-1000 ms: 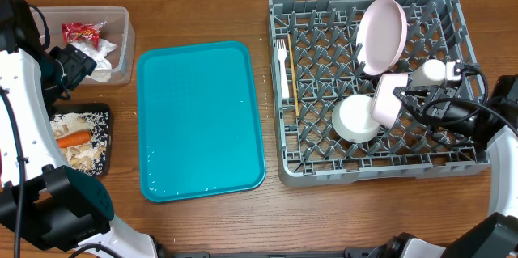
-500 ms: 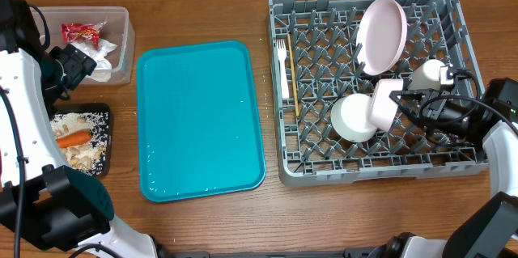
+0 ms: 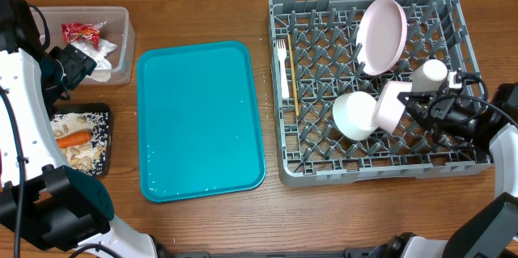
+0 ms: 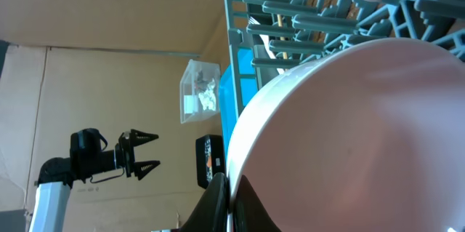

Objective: Sort waste into correct bins and load items into the dishwasher rack

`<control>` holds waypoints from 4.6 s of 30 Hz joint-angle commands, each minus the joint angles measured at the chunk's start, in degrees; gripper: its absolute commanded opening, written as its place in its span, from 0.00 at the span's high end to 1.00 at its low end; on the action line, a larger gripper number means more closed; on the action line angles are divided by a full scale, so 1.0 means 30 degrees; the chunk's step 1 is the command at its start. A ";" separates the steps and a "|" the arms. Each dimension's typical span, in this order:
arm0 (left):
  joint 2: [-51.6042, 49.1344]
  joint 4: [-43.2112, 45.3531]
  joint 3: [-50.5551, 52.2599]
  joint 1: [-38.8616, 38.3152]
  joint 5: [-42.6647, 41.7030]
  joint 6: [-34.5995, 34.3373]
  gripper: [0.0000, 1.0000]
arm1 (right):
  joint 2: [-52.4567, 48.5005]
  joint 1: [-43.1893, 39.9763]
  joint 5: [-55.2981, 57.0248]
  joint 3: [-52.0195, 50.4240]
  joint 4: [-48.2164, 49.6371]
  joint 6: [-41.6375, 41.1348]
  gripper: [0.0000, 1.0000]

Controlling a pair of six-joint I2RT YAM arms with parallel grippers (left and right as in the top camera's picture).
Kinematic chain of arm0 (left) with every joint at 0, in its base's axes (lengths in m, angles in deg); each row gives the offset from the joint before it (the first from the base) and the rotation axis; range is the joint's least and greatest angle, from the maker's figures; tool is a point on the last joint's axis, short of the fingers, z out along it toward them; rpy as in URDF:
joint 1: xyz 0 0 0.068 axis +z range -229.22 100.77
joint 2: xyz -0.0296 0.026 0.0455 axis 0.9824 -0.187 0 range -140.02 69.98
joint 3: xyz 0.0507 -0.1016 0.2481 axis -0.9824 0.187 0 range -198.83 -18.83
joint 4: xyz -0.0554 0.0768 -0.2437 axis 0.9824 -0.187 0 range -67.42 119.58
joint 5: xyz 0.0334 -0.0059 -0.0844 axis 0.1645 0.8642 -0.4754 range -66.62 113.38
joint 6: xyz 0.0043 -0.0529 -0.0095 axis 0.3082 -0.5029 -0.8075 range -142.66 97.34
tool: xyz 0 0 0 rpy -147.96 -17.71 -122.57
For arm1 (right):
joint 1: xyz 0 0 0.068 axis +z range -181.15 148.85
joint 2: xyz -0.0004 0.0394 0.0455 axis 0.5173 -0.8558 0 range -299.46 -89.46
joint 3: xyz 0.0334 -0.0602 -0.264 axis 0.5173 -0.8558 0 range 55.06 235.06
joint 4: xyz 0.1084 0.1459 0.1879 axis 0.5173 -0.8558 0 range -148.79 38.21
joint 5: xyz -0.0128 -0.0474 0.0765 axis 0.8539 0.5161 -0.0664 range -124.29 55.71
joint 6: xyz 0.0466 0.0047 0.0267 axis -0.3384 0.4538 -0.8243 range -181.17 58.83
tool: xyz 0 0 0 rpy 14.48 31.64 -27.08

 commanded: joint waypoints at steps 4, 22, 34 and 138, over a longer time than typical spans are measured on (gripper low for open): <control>0.0255 0.0000 -0.0095 -0.0044 0.0248 -0.0233 0.00 | -0.0080 -0.0029 0.3381 -0.0146 -0.0444 -0.0007 0.96; 0.0255 0.0000 -0.0095 -0.0044 0.0248 -0.0233 0.00 | 0.0175 -0.0022 1.4287 0.4940 -0.5960 -0.2732 0.79; 0.0255 0.0000 -0.0095 -0.0044 0.0248 -0.0233 0.00 | 0.0335 -0.0022 1.8433 1.0593 -0.9632 -0.4605 0.27; 0.0255 0.0000 -0.0095 -0.0044 0.0248 -0.0233 0.00 | 0.2164 0.8735 1.0127 0.4452 -0.6113 -0.4488 0.96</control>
